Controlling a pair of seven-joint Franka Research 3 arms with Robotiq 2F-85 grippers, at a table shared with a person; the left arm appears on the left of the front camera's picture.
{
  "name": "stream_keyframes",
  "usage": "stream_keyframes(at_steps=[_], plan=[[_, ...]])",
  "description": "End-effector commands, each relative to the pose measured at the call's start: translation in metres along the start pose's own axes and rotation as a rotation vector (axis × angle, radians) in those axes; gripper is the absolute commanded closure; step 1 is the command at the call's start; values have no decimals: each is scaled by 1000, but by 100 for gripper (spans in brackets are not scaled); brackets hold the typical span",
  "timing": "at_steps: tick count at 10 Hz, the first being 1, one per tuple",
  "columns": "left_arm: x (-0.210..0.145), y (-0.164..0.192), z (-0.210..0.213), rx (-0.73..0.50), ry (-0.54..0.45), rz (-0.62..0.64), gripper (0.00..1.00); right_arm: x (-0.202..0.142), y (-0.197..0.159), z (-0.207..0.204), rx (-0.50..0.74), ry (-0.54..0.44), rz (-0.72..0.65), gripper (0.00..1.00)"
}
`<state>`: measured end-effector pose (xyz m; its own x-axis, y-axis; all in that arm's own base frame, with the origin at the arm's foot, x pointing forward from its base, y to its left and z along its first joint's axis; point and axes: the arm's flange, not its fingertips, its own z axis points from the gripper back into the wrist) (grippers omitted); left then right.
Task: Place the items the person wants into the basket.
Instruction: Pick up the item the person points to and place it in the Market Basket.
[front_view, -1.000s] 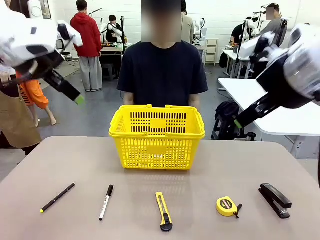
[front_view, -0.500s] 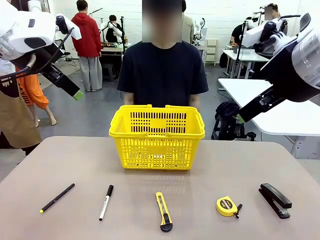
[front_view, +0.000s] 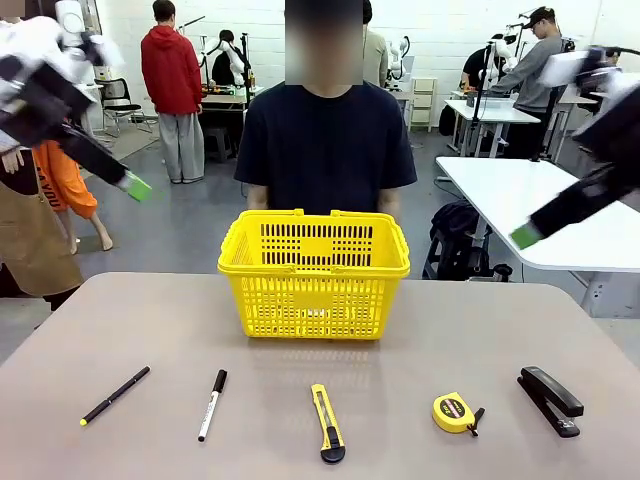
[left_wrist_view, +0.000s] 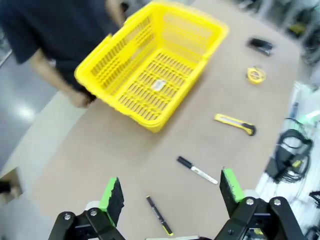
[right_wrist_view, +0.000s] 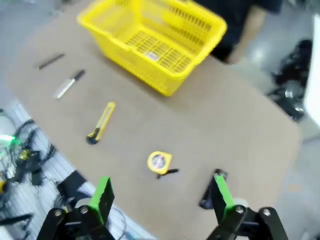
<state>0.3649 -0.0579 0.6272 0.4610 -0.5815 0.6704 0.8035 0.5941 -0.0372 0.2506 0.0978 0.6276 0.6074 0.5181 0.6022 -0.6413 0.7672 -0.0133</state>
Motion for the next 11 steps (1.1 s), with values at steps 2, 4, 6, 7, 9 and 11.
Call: stream_keyframes(at_steps=[2, 4, 6, 7, 9, 11], plan=[[-42, 103, 61, -230, -37, 75, 0, -46, -110, 53, 363, 36, -111, 0], [-83, 149, 86, -198, -130, 104, 0, -80, -180, 62, 434, -79, -216, 0], [-116, 171, 109, -119, -190, 130, 0, -110, -223, 63, 451, -166, -294, 0], [-131, 179, 123, -91, -214, 157, 0, -122, -234, 67, 452, -202, -310, 0], [-150, 183, 141, -52, -225, 201, 0, -136, -239, 85, 399, -244, -329, 0], [-159, 181, 146, -32, -217, 228, 0, -149, -241, 103, 302, -300, -386, 0]])
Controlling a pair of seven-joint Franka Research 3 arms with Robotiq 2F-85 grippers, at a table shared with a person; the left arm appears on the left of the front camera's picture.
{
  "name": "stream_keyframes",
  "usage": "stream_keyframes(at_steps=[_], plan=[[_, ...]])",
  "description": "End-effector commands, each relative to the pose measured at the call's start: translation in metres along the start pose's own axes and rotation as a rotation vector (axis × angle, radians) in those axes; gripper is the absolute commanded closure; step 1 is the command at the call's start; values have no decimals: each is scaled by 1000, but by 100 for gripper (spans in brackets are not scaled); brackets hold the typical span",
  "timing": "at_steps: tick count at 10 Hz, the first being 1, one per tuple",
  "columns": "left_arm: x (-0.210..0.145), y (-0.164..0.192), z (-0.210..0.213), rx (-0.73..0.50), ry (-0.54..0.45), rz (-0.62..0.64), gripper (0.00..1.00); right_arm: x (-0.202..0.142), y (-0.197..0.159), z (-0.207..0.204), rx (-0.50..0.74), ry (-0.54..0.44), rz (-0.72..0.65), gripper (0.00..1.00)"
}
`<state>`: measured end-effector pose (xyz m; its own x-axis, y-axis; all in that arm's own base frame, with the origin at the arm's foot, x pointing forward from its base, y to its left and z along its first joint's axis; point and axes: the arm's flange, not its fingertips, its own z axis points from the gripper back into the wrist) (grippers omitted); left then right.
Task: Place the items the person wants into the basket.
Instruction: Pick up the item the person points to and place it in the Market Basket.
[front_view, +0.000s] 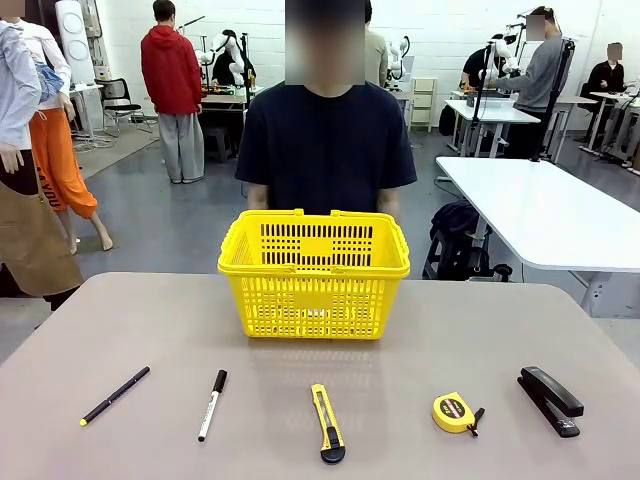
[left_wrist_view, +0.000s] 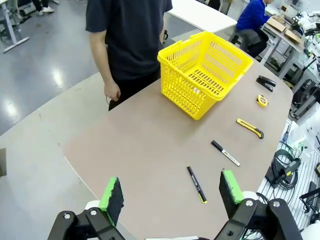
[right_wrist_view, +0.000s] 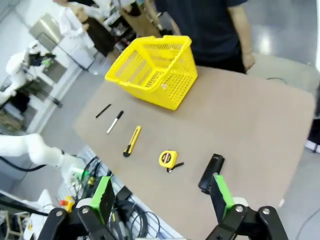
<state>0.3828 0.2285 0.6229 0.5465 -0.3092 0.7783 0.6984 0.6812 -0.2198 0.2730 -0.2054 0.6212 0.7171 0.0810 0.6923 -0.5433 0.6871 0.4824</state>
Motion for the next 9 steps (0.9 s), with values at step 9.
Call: stream_keyframes(at_steps=[9], plan=[[-5, 0, 4, 15, 7, 14, 0, -5, 4, 22, -70, -55, -24, 0]])
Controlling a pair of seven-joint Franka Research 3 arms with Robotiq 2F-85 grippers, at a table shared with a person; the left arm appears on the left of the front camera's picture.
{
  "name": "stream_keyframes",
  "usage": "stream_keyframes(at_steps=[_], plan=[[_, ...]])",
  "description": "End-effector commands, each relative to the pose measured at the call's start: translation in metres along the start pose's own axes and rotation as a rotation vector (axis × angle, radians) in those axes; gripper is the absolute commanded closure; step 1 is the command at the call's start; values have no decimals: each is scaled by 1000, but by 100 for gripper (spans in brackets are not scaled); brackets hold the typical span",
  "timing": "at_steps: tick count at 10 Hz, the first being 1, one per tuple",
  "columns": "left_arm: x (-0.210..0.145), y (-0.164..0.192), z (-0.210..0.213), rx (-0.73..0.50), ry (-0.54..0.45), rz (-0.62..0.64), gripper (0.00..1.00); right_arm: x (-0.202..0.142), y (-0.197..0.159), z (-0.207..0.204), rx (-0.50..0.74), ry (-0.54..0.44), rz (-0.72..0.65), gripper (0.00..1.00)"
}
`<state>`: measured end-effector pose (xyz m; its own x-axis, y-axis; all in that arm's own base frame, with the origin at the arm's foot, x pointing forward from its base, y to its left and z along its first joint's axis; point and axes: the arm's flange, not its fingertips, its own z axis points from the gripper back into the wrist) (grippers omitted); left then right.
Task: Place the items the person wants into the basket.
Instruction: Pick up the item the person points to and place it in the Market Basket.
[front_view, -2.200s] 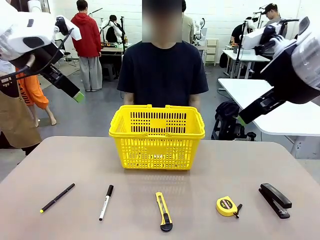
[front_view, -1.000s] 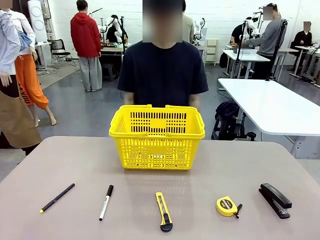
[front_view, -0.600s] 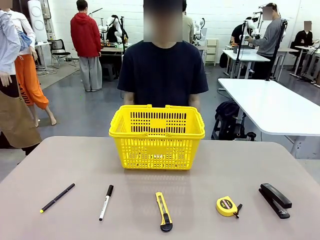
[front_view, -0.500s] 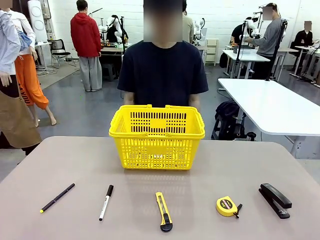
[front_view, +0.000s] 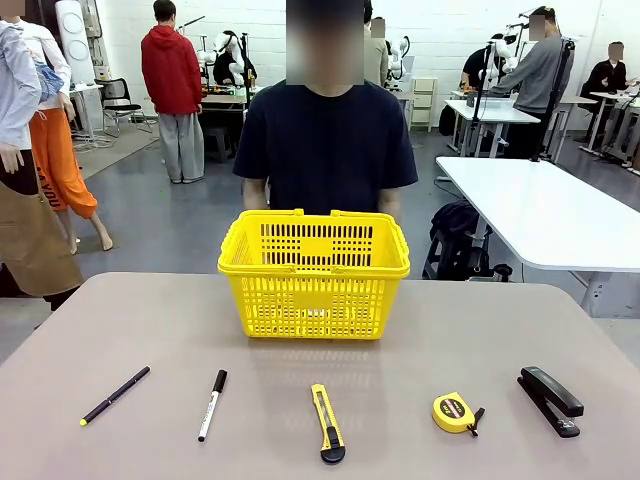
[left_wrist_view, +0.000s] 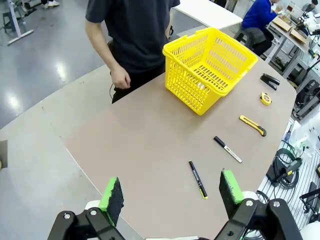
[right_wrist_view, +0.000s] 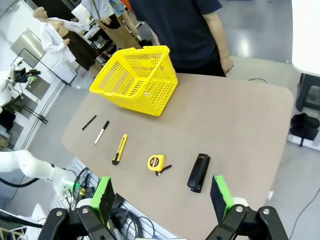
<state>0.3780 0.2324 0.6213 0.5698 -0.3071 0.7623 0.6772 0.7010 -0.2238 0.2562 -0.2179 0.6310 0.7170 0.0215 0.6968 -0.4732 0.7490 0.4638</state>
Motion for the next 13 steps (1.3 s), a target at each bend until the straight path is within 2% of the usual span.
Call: stream_keyframes(at_steps=[1, 13], plan=[[1, 0, 0, -5, -12, -7, 0, 1, -1, 0, 17, -11, 16, 0], [1, 0, 0, -5, -12, -7, 0, 1, -1, 0, 17, -11, 16, 0]])
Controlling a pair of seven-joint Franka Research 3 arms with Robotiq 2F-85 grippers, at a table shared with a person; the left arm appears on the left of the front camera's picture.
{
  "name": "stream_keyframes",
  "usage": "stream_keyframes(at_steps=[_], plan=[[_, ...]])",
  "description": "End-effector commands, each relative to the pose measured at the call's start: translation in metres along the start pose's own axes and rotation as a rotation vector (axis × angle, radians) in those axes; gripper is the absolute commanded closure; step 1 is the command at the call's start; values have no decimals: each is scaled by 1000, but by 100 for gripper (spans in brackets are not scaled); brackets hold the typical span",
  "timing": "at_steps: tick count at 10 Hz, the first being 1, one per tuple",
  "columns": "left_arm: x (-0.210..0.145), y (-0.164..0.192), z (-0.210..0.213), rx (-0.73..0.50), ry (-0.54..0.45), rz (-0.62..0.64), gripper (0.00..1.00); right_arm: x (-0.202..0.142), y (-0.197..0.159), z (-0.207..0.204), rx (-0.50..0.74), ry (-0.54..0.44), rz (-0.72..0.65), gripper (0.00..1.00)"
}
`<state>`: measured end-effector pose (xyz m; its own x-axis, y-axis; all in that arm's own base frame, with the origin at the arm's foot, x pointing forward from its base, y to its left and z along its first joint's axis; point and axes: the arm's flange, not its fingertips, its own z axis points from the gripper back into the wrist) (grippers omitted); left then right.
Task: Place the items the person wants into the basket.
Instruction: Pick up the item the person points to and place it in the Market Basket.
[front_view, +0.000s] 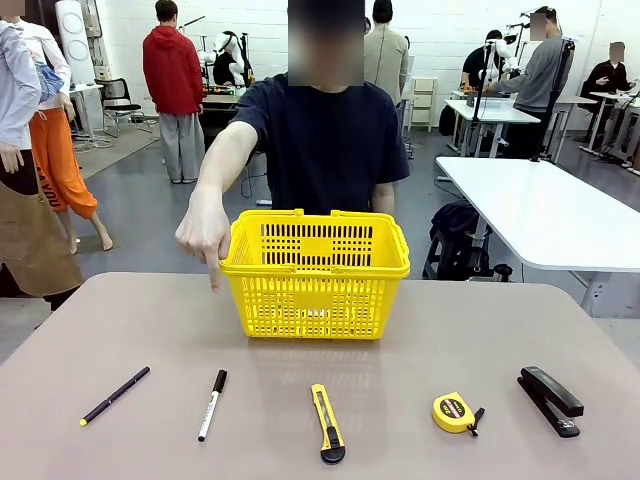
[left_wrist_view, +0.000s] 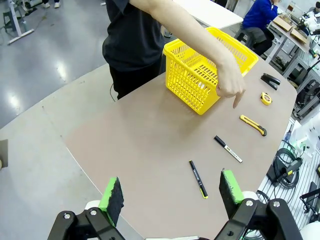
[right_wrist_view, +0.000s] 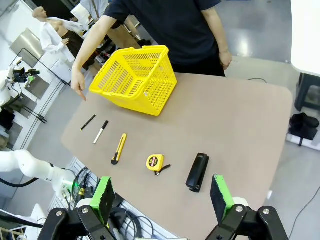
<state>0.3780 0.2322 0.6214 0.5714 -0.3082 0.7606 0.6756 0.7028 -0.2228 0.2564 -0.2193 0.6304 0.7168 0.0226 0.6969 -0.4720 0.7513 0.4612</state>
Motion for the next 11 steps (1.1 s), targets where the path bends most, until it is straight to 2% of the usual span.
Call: stream_keyframes(at_steps=[1, 4, 5, 6, 8, 9, 11], plan=[[0, 0, 0, -8, -15, -8, 0, 2, 1, 0, 20, -12, 15, 0], [0, 0, 0, 0, 0, 0, 0, 2, 1, 0, 20, -12, 15, 0], [17, -15, -13, 67, 52, 110, 0, 2, 1, 0, 20, -12, 15, 0], [37, -41, -30, 120, 97, 93, 0, 2, 1, 0, 20, -12, 15, 0], [79, -95, -77, 205, 349, 123, 0, 2, 1, 0, 20, -12, 15, 0], [98, -127, -108, 254, 470, 186, 0, 2, 1, 0, 20, -12, 15, 0], [103, -183, -162, 385, 626, 225, 0, 2, 1, 0, 20, -12, 15, 0]])
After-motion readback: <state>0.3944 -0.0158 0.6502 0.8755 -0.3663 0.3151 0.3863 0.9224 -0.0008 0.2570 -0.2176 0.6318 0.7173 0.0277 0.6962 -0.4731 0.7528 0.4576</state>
